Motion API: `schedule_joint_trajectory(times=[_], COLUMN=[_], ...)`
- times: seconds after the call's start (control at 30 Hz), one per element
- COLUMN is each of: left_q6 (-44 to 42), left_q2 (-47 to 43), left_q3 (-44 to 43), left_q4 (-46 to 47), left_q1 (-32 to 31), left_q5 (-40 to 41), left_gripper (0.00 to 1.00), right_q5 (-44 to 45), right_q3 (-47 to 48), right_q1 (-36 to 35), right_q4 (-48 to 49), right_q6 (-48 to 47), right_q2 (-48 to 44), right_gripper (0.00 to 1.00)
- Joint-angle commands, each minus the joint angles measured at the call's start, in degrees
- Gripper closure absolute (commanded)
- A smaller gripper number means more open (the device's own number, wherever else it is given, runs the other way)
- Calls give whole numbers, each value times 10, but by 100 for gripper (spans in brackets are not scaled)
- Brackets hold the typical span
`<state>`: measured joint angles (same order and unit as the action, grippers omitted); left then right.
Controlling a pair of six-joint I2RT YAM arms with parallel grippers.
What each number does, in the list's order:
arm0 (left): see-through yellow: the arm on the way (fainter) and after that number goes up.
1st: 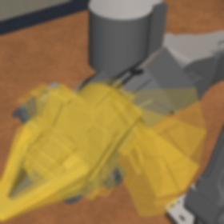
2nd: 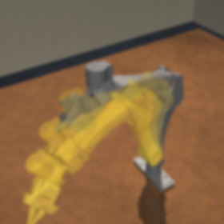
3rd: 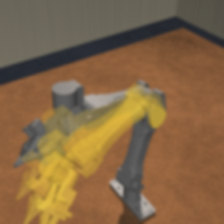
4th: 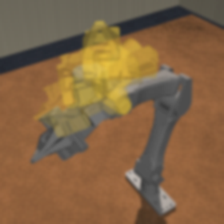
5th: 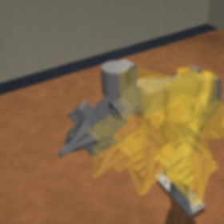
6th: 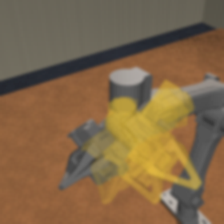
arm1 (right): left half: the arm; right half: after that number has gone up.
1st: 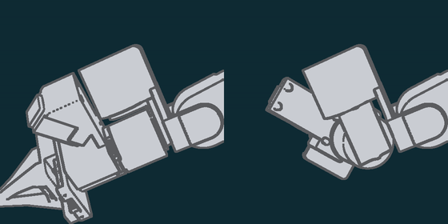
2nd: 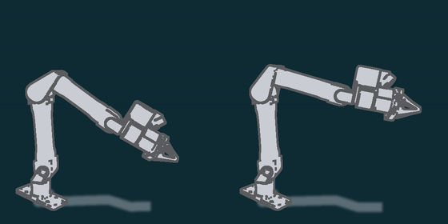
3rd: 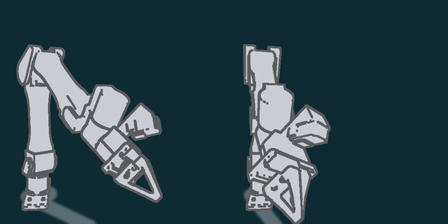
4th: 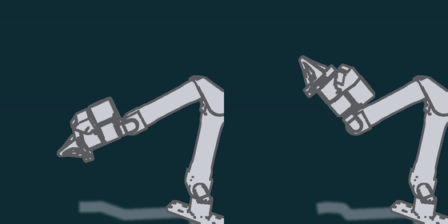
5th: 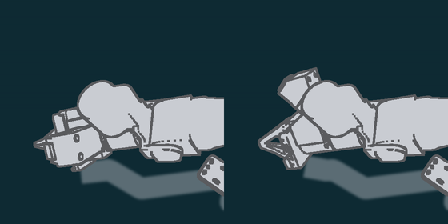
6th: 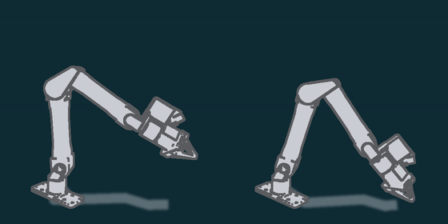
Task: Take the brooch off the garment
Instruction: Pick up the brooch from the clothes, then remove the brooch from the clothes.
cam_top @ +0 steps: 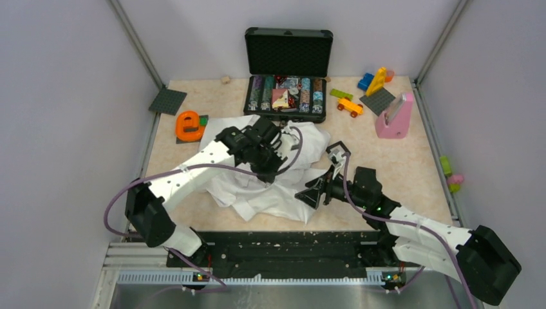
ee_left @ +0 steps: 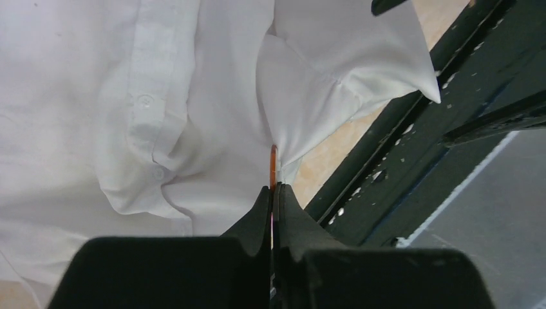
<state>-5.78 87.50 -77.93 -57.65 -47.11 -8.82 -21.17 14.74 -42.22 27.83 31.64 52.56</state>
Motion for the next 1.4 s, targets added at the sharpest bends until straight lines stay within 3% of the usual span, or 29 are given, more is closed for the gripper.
schedule_joint_trajectory(times=[0.0, 0.2, 0.57, 0.67, 0.87, 0.97, 1.13, 1.37], left_q6=[49, 84, 122, 126, 165, 171, 170, 172], left_q2=[-23, -2, -63, -69, -88, -92, -95, -96], left_q3=[7, -12, 47, 55, 93, 100, 98, 103], left_q4=[53, 41, 166, 177, 251, 260, 259, 261], left_q1=[65, 95, 164, 172, 180, 182, 187, 187], left_q5=[-161, -219, -405, -420, -464, -462, -460, -461], left_gripper=[100, 100, 100, 100, 100, 100, 100, 100], right_q5=[-30, -38, -13, -21, -6, -7, 1, 16], right_q3=[-4, 21, 59, 58, 49, 52, 53, 61], right_q1=[-4, -5, -12, -12, -13, -15, -17, -18], right_q4=[105, 173, 292, 342, 417, 439, 421, 380], right_q6=[-21, 21, 91, 125, 208, 229, 226, 213], right_q2=[1, 51, 161, 177, 211, 223, 217, 204], right_gripper=[20, 20, 21, 23, 31, 42, 53, 58])
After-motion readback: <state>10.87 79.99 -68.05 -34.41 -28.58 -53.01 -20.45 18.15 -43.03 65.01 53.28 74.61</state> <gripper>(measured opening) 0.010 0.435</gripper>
